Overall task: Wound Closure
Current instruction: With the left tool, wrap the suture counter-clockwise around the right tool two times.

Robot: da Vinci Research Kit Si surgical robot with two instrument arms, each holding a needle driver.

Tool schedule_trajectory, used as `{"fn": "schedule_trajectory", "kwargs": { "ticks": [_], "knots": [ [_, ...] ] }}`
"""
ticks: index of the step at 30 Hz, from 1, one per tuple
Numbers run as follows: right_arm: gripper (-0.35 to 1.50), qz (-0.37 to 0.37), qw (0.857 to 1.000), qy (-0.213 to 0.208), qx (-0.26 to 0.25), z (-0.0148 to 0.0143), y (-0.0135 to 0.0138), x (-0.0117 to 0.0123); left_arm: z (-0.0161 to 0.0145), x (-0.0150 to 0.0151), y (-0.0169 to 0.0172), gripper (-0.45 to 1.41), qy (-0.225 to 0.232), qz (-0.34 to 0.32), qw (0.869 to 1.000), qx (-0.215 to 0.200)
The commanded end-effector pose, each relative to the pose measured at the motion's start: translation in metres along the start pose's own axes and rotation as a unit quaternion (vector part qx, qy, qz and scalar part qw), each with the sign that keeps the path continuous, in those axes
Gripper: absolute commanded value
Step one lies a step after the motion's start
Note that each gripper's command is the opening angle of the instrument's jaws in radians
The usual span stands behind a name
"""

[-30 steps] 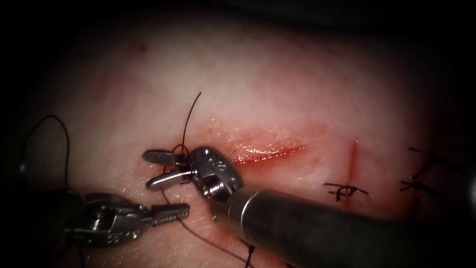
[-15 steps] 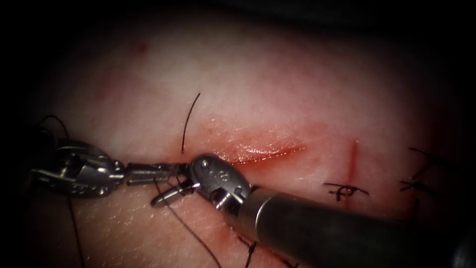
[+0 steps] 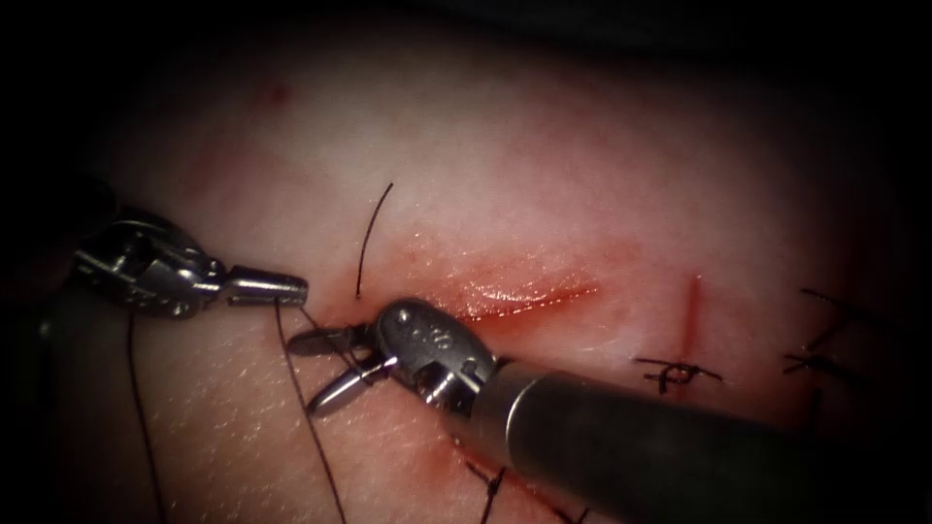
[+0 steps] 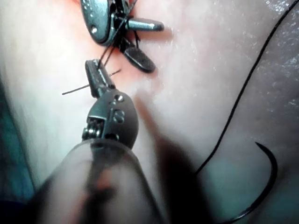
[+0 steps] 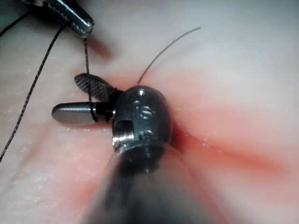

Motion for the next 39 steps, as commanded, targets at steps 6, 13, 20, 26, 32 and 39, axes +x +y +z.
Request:
{"fn": "schedule_trajectory", "kwargs": {
  "ticks": [6, 13, 20, 26, 32, 39],
  "knots": [
    [0.88, 0.028, 0.999, -0.002, 0.034, 0.0004, 0.0004, -0.0001, 0.0011, -0.0045, 0.0011, -0.45, 0.022, 0.002, 1.0, 0.022],
    [0.78, 0.075, 0.993, 0.078, 0.041, -0.0012, 0.0002, 0.0018, 0.0013, -0.007, 0.005, -0.45, 0.014, -0.012, 1.0, 0.017],
    [0.48, 0.143, 0.978, 0.152, -0.003, -0.0032, 0.0006, 0.0033, 0.0006, -0.0074, 0.008, -0.45, 0.002, -0.022, 1.0, 0.006],
    [0.37, 0.181, 0.965, 0.189, -0.02, -0.0036, 0.0009, 0.0031, 0.0008, -0.0066, 0.0089, -0.45, -0.01, -0.022, 1.0, 0.0],
    [0.41, 0.207, 0.957, 0.203, -0.024, -0.0041, 0.0014, 0.0033, 0.0009, -0.0056, 0.009, -0.45, -0.018, -0.023, 1.0, -0.001],
    [0.58, 0.238, 0.933, 0.266, -0.046, -0.0033, 0.0008, 0.0044, 0.0029, -0.0049, 0.0098, -0.45, -0.033, -0.021, 0.999, 0.005]
  ]
}}
